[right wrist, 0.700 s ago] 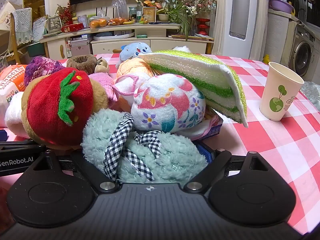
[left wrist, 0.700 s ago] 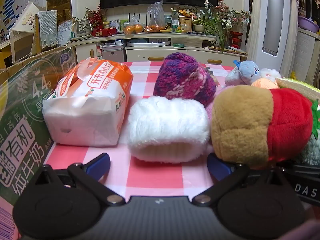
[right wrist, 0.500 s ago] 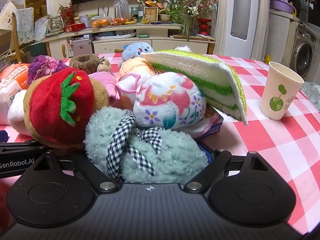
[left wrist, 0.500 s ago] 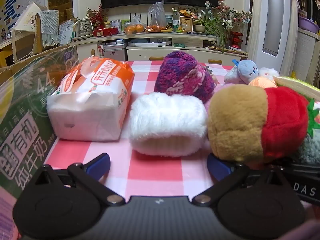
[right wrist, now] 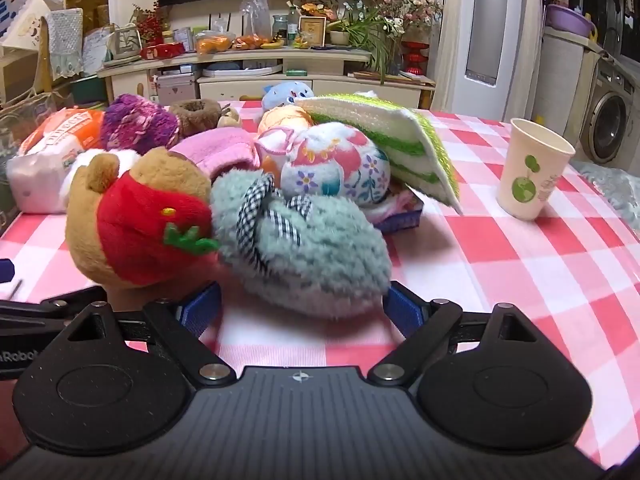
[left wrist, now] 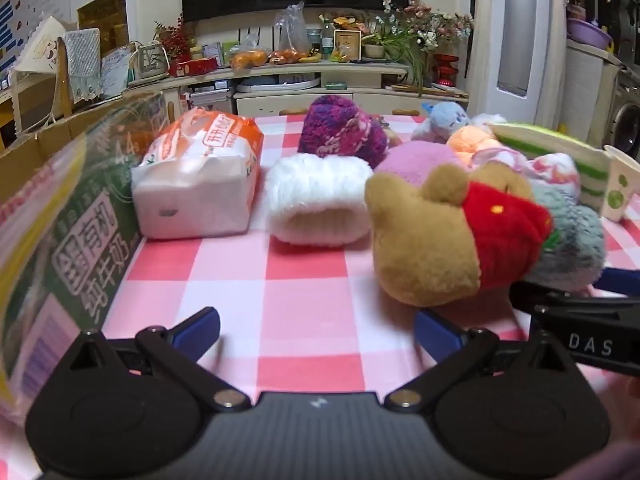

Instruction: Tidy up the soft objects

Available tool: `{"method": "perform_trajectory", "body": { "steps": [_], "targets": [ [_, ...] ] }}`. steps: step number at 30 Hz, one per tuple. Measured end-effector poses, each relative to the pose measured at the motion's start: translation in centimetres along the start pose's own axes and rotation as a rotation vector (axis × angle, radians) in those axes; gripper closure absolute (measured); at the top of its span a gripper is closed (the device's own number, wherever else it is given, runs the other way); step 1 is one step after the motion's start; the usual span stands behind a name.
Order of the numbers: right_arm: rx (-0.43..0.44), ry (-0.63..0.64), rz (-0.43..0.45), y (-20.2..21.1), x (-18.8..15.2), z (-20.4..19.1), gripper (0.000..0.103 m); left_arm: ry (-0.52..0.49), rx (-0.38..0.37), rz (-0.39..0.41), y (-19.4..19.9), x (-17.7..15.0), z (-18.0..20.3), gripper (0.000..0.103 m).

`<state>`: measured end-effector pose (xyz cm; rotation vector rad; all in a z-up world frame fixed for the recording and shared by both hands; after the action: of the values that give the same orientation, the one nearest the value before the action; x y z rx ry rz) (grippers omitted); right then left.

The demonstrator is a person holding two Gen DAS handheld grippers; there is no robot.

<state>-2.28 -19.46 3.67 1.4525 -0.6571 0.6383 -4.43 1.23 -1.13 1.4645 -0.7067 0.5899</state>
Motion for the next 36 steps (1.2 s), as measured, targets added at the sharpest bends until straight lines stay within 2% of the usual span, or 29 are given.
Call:
{"method": "perform_trajectory", "body": {
  "steps": [8,20,27,36],
  "targets": [
    [-0.023,0.000,0.035,1.0,-0.8,-0.3,0.000,-0.005,-0.022,0.037,3.8,-0.4,-0.9,0.000],
    [0.014,-0.014,0.115,2.4,-1.1,-1.5,0.000,0.004,-0.032,0.095,9.2,0.9,-3.6,0.000],
    [0.056,0.011,0.155,3.4,-1.3,-2.6,0.000,0.022,-0.012,0.120,12.2,1.5,-6.7,0.000],
    [0.139,0.086,0.176,4.1,-1.2,-4.6,0.000,0.065,0.063,0.149,14.5,2.0,-11.3,0.000]
  ]
}}
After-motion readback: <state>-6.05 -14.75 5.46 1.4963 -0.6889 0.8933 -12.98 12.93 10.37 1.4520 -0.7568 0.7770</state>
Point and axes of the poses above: each gripper's, at about its wrist camera, not at the fingertips, and y roughly against the way its jaws point, z to its right, x to its top, the point moved 3 cm from there along -y, roughly the way its jaws point, and after that the axes turned 2 degrees about -z, right-handed, at the moved point
